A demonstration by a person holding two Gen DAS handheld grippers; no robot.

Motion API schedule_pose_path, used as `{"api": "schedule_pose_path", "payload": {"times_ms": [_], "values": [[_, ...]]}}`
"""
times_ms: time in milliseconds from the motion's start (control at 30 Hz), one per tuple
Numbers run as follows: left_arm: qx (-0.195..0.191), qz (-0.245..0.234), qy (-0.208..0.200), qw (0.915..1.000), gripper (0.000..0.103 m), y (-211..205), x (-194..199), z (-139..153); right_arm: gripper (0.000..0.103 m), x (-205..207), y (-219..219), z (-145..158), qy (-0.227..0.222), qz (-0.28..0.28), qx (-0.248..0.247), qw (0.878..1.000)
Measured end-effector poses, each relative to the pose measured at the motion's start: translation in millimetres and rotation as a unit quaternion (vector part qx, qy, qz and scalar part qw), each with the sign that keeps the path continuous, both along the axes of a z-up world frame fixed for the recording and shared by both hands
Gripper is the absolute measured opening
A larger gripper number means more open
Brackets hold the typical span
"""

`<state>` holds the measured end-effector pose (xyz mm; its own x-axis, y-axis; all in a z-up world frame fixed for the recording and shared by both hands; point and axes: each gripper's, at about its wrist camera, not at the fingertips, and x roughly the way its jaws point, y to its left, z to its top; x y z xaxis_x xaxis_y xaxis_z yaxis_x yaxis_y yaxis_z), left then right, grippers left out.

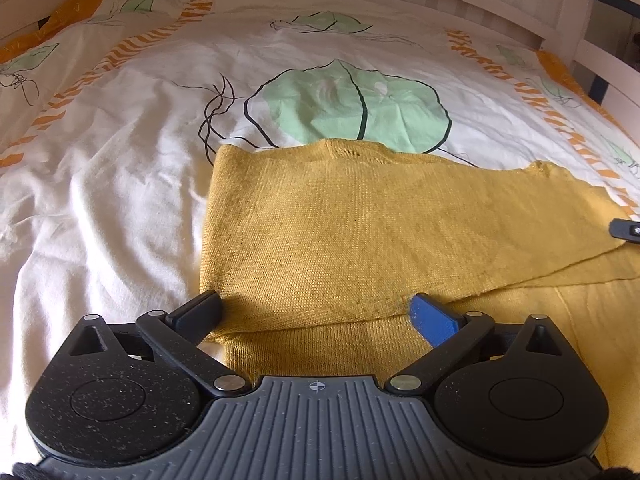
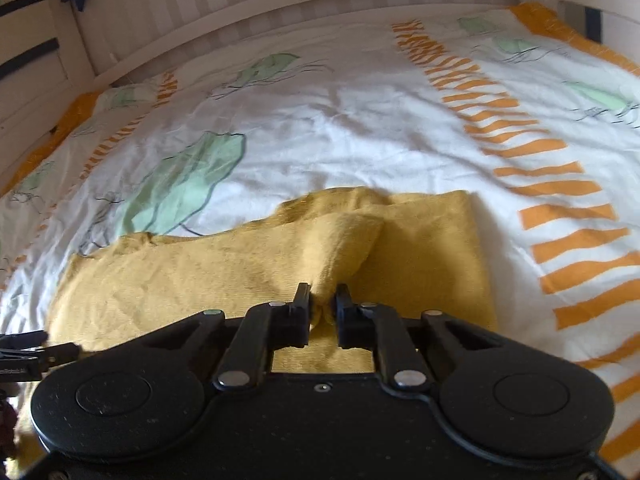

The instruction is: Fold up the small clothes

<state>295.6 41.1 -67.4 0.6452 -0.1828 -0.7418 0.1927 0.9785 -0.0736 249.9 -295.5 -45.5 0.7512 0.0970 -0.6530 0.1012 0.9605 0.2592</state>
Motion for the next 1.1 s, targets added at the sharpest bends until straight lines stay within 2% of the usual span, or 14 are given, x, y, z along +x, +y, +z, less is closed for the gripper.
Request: {"api": "schedule_pose_path", "payload": {"times_ms": [100,200,300,367,433,500,567,600,633,833,1000,1100], "values": [[0.001,0.004,-0.002,1.0,0.102,-0.6,-1.2,-1.1,0.021,-0.3,-7.7,-11.5,0.02,-0.02,0.001,1.0],[0.017,-0.004,-0.007,0.9998,0.102,-3.4,-2.8,-4.3,0.022,-2.4,-10.1,-17.0,0.014,-0.025,0.0,1.0],[0.028,-0.005,-0.013,0.9995,0.102,-6.8,-5.9,-5.8,0.036,-5.9,-6.2,-15.1,0.007,-0.024,-0.014,1.0],[0.031,-0.009,-0.015,0.9994,0.102,-7.0,-8.0,-6.1,0.056,-11.4,-6.3,-12.4,0.004,-0.031,-0.018,0.999],[0.031,-0.015,-0.015,0.9993,0.102,-5.0,-11.1,-5.8,0.064,-20.2,-7.9,-8.4,0.001,-0.039,-0.018,0.999],[0.028,-0.017,-0.013,0.9994,0.102,-2.6,-16.9,-4.7,0.068,-30.6,-9.4,-4.1,0.003,-0.041,-0.015,0.999],[0.023,-0.003,0.011,0.9997,0.102,1.4,-21.9,-4.7,0.077,-45.0,-11.5,0.0,0.008,-0.045,-0.009,0.999],[0.005,0.006,0.029,0.9996,0.102,5.8,-24.0,-6.5,0.079,-52.2,-12.6,1.4,0.012,-0.047,-0.006,0.999],[-0.006,0.012,0.025,0.9996,0.102,9.6,-29.7,-5.4,0.079,-59.7,-13.9,2.2,0.018,-0.048,-0.004,0.999],[0.009,0.001,0.049,0.9988,0.102,14.5,-67.2,1.5,0.084,-112.8,-25.4,0.0,0.062,-0.061,0.032,0.996],[-0.004,0.004,0.065,0.9978,0.102,27.9,-107.8,5.8,0.086,-148.9,-29.6,-0.1,0.081,-0.06,0.062,0.993],[-0.001,0.004,0.066,0.9978,0.102,32.8,-131.9,8.5,0.091,-165.0,-28.4,0.1,0.089,-0.057,0.074,0.992]]}}
